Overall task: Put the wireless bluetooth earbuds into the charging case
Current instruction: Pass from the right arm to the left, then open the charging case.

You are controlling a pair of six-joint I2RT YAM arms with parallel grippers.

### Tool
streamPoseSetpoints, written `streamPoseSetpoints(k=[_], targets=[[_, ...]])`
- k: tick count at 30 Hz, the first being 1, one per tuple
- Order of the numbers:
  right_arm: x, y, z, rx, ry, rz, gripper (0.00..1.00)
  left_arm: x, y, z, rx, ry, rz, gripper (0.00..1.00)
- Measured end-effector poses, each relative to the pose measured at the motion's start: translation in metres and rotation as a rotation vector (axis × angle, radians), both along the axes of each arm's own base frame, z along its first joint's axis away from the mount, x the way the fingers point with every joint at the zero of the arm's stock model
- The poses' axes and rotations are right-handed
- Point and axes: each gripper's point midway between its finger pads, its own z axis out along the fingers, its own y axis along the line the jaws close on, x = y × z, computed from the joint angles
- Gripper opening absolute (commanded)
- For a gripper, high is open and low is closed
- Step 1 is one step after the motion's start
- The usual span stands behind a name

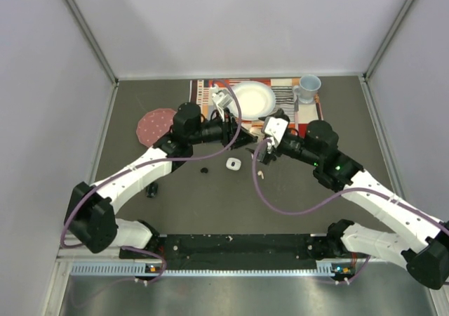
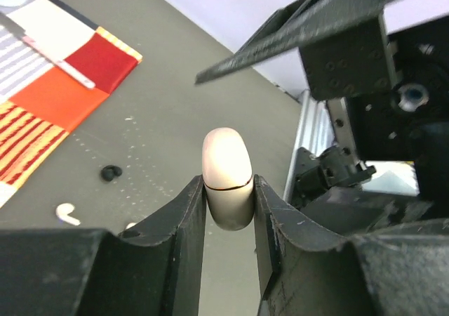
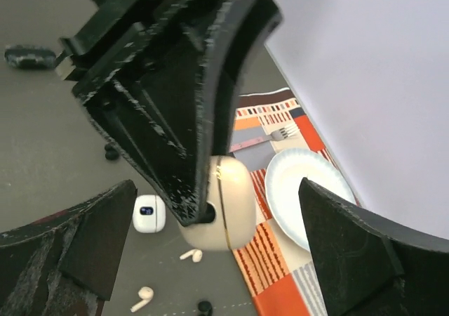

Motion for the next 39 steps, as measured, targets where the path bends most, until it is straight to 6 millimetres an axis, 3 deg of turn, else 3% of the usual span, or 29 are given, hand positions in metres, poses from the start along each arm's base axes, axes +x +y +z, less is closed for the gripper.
streamPoseSetpoints(k=[6,12,19,23,30,39], targets=[[-0.006,-0.008,0.015,0.117,0.101,-0.064,0.99,0.003,0.026,-0.002,0.042,-0.163,0.132,0.0],[-0.014,-0.015,0.035,0.273,0.277,-0.136,0.99,0.002,0.059,0.021,0.01,-0.388,0.272,0.0],[-0.004,0.0,0.067,0.383,0.492,-0.19,0.99,-0.013,0.078,0.031,-0.086,-0.593,0.321,0.0],[-0.006,0.015,0.062,0.394,0.612,-0.16,0.99,-0.02,0.08,0.033,-0.13,-0.652,0.316,0.0],[-0.017,0.036,0.037,0.352,0.786,-0.088,0.99,-0.039,0.079,0.057,-0.213,-0.757,0.25,0.0],[-0.024,0.04,0.043,0.356,0.814,-0.049,0.99,-0.049,0.076,0.06,-0.228,-0.8,0.192,0.0]])
